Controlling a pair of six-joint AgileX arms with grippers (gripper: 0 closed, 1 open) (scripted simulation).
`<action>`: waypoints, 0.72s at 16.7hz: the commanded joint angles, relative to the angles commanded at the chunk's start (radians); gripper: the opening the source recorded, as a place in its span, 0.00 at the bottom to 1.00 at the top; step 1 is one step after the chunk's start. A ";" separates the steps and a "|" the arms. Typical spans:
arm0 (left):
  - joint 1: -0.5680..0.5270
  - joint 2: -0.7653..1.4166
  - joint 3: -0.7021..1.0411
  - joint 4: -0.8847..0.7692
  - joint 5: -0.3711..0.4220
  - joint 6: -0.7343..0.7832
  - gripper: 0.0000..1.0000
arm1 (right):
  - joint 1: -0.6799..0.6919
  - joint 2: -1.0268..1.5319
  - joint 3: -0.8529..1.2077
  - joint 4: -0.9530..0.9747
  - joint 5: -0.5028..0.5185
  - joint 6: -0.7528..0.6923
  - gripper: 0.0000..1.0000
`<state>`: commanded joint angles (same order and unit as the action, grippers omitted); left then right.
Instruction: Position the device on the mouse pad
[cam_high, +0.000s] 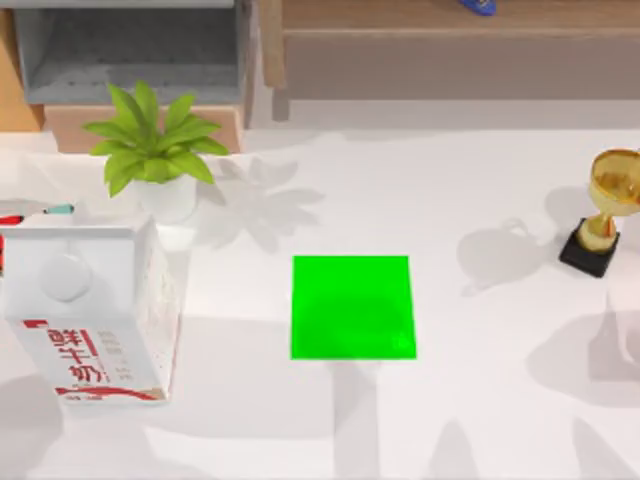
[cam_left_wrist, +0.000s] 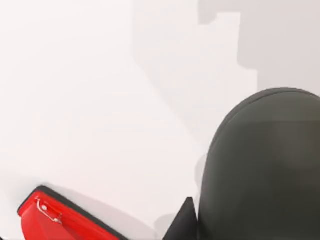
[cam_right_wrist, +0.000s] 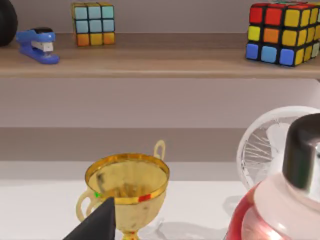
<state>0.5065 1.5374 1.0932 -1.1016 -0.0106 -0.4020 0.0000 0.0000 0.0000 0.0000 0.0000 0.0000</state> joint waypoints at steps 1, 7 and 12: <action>0.002 0.004 -0.003 0.002 0.000 0.002 0.00 | 0.000 0.000 0.000 0.000 0.000 0.000 1.00; -0.049 0.000 0.066 -0.014 0.009 0.145 0.00 | 0.000 0.000 0.000 0.000 0.000 0.000 1.00; -0.186 0.010 0.229 -0.057 0.030 0.523 0.00 | 0.000 0.000 0.000 0.000 0.000 0.000 1.00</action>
<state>0.3205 1.5469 1.3224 -1.1588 0.0197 0.1213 0.0000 0.0000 0.0000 0.0000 0.0000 0.0000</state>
